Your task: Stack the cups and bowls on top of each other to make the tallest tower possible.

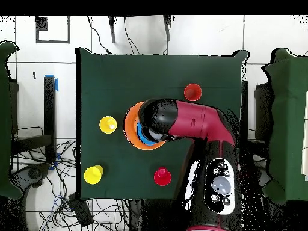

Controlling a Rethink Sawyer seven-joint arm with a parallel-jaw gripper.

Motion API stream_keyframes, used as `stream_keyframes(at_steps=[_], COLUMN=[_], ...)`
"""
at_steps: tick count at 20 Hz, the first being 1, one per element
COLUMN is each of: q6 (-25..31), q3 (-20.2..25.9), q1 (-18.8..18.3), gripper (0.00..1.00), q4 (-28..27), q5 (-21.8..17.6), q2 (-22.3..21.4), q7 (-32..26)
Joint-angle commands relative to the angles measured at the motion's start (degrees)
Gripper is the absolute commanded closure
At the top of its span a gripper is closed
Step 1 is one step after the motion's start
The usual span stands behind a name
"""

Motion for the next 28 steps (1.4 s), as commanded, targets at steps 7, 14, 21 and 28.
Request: stream_keyframes(at_steps=[7,14,21,28], q6=[-6.4,-8.1,-8.6,-6.9], q3=[2.6,2.7,2.5,1.8], q1=[1.1,0.5,0.7,1.7], gripper=[0.00,0.00,0.00,0.00], q4=[2.0,2.8,3.0,2.2], q5=[0.7,1.1,1.3,0.9], q2=[5.4,5.9,6.2,6.1], q7=[6.7,6.0,5.8,6.2])
